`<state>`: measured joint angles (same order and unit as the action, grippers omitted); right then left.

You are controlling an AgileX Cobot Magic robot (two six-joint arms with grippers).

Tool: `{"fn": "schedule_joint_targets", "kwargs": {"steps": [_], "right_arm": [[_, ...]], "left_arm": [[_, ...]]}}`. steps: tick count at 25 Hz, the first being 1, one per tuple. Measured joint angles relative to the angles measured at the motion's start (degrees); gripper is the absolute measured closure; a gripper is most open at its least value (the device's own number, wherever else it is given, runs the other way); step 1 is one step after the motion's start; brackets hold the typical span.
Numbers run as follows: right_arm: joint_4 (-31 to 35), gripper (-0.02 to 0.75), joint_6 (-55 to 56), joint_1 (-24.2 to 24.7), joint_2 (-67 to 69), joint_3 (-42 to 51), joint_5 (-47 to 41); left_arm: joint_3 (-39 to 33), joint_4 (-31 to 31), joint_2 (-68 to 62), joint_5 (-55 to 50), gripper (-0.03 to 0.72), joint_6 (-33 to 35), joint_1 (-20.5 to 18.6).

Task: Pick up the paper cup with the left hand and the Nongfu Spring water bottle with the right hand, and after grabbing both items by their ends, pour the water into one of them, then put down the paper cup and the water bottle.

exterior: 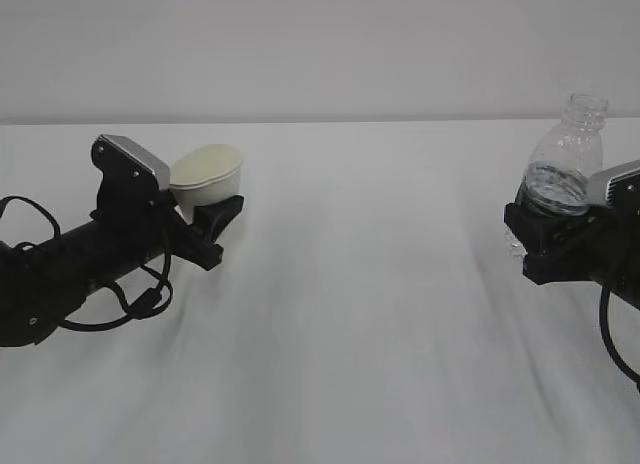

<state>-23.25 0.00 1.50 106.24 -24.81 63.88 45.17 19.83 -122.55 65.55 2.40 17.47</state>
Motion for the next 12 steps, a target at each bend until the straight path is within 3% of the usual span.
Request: {"fn": "schedule_joint_targets", "kwargs": {"steps": [12], "right_arm": [[0.6, 0.281, 0.0, 0.0, 0.0, 0.0, 0.0]], "left_arm": [[0.0, 9.3, 0.5, 0.0, 0.256, -9.0, 1.6]]}}
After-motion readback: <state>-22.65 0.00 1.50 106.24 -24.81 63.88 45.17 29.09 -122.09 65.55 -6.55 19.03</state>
